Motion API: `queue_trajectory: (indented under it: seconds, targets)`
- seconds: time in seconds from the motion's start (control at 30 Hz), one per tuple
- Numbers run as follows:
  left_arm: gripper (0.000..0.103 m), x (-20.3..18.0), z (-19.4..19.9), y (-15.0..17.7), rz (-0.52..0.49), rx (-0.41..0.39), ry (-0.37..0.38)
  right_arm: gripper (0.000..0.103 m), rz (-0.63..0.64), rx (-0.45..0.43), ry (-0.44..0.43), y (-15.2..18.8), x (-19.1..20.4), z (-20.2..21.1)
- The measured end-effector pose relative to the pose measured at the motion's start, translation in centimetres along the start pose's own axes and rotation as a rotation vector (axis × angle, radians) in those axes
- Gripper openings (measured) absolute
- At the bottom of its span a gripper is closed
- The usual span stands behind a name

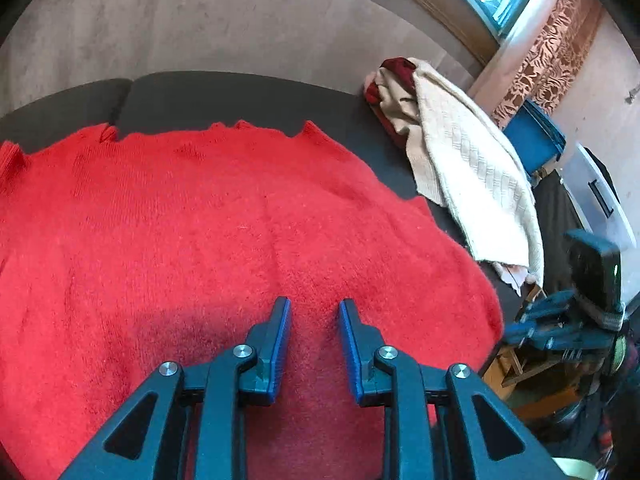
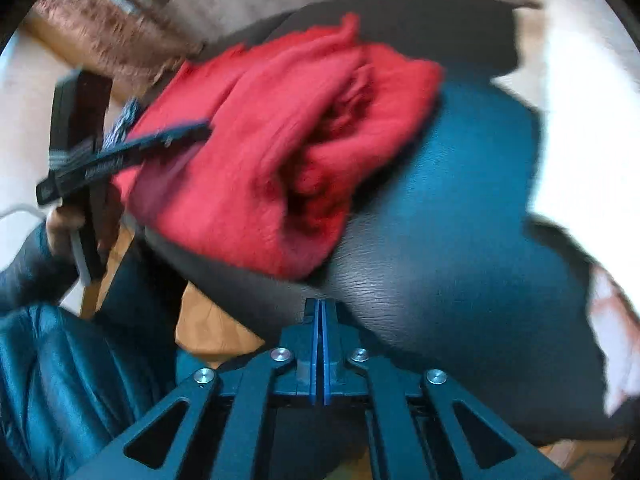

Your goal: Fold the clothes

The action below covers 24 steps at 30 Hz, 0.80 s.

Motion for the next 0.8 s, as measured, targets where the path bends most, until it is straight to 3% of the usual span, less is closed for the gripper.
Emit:
queue_trajectory:
  seconds: [0.07, 0.17, 0.2, 0.23, 0.3, 0.4, 0.53, 0.73, 0.8]
  targets:
    - [0.024, 0.0, 0.1, 0.1, 0.001, -0.009, 0.007, 0.008, -0.051, -0.046, 0.034, -0.9, -1.2, 1.8]
    - [0.024, 0.0, 0.3, -0.2, 0.035, -0.028, 0.026, 0.011, -0.091, -0.196, -0.017, -4.0, -0.4, 5.7]
    - [0.024, -0.1, 0.5, -0.2, 0.037, -0.029, 0.031, 0.022, -0.104, -0.246, -0.036, -5.0, -0.1, 7.0]
    - [0.024, 0.0, 1.0, -0.3, 0.026, -0.036, 0.018, 0.046, -0.098, -0.285, -0.075, -6.3, 1.2, 7.7]
    - [0.024, 0.3, 2.0, -0.5, -0.006, -0.057, -0.021, 0.075, -0.056, -0.312, -0.125, -8.5, 4.7, 7.2]
    - [0.024, 2.2, 4.6, -1.4, -0.105, -0.097, -0.162, 0.075, 0.024, -0.290, -0.110, -11.7, 9.5, 4.1]
    - [0.024, 5.5, 6.8, -3.6, -0.176, -0.107, -0.284, 0.074, 0.003, -0.319, -0.114, -12.9, 9.6, 1.0]
    - [0.026, 10.4, 6.6, -7.5, -0.147, -0.074, -0.224, 0.084, -0.033, -0.367, -0.122, -14.7, 9.5, -3.5]
    - [0.028, 11.3, 5.4, -8.5, -0.167, -0.039, -0.201, 0.099, -0.045, -0.382, -0.124, -15.3, 9.5, -5.0]
Point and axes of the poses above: each gripper's, at about its wrist camera, not at the fingertips, and z roughly against the way its jaws point, x to its left, y to its underside, the point moved 7 cm from there along -z, roughly the way its jaws point, and after that the axes turned 13 degrees about y, right-handed, at the moved point
